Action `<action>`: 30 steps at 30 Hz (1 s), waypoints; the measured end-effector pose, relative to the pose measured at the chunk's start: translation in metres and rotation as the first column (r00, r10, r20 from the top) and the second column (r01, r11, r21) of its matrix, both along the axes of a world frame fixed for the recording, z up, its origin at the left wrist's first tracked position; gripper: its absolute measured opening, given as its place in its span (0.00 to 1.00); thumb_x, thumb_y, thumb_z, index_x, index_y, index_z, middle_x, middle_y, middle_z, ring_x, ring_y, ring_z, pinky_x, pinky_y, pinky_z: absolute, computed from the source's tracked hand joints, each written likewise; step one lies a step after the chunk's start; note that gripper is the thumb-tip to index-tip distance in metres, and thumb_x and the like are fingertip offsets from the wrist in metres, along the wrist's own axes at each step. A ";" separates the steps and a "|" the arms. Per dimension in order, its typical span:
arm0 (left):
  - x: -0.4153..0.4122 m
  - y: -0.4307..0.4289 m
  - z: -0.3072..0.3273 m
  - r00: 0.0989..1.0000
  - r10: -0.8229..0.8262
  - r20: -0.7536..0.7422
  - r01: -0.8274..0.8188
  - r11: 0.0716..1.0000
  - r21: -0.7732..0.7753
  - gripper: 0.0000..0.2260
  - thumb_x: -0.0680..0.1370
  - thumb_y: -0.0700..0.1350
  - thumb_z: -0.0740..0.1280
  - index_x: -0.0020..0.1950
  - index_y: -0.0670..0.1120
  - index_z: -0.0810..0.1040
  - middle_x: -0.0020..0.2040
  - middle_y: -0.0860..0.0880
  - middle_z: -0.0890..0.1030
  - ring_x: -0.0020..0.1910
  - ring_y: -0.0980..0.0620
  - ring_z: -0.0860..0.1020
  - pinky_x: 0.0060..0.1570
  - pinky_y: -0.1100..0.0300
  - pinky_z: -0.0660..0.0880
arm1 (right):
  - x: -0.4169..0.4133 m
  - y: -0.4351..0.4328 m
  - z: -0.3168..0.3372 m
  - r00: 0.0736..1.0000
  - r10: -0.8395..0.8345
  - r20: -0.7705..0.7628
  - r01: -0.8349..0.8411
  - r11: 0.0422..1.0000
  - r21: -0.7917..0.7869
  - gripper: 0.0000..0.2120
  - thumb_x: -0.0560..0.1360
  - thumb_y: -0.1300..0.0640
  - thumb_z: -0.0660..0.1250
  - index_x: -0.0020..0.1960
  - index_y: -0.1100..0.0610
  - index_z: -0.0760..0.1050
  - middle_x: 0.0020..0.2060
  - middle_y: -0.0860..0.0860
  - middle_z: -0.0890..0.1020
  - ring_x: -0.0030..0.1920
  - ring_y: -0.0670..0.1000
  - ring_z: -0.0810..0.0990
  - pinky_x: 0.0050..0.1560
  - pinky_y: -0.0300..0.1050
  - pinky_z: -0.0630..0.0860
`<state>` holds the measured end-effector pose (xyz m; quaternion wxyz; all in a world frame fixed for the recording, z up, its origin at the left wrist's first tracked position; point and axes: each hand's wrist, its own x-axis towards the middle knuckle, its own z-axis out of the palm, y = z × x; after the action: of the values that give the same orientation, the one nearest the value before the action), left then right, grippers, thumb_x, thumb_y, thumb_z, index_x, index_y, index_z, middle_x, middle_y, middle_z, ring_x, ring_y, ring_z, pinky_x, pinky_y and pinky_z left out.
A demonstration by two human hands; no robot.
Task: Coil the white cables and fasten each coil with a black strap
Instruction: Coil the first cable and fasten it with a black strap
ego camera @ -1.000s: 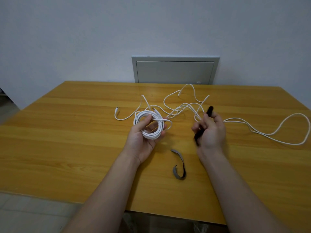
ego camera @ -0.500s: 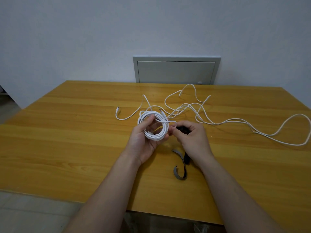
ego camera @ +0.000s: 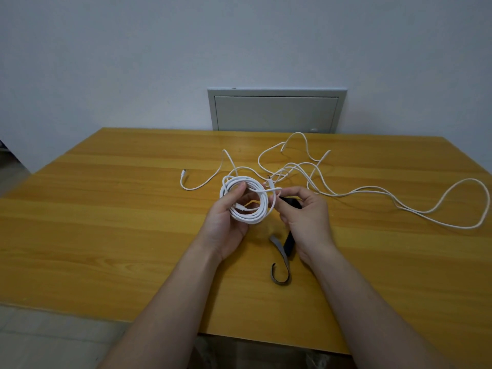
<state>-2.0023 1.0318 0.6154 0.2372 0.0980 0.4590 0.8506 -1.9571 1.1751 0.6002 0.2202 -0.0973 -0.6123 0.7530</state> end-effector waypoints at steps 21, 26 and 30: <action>-0.001 0.002 -0.002 0.998 -0.006 -0.063 0.003 0.998 -0.055 0.26 0.77 0.66 0.58 0.59 0.47 0.80 0.52 0.41 0.84 0.45 0.45 0.82 0.45 0.53 0.76 | 0.002 0.001 0.004 0.961 0.171 0.216 -0.148 0.982 -0.118 0.04 0.77 0.64 0.71 0.48 0.62 0.85 0.35 0.54 0.81 0.28 0.45 0.69 0.25 0.33 0.63; -0.003 0.005 -0.004 0.992 0.064 -0.109 -0.074 0.994 -0.085 0.34 0.76 0.71 0.55 0.63 0.43 0.76 0.49 0.41 0.84 0.48 0.40 0.82 0.48 0.50 0.76 | 0.006 -0.001 0.011 0.953 0.266 0.147 -0.251 0.961 -0.114 0.13 0.78 0.49 0.70 0.45 0.59 0.86 0.38 0.56 0.85 0.28 0.45 0.69 0.24 0.34 0.59; -0.003 0.006 -0.005 0.985 0.132 -0.112 -0.141 0.988 -0.068 0.34 0.75 0.72 0.53 0.53 0.43 0.81 0.41 0.43 0.83 0.42 0.44 0.79 0.43 0.53 0.74 | 0.011 -0.003 0.010 0.955 0.250 0.161 -0.254 0.967 0.005 0.10 0.76 0.53 0.74 0.44 0.61 0.84 0.26 0.44 0.80 0.24 0.42 0.71 0.25 0.32 0.66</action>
<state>-2.0054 1.0383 0.6105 0.1569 0.1027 0.5087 0.8403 -1.9463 1.1718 0.6103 0.0742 -0.0755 -0.6451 0.7567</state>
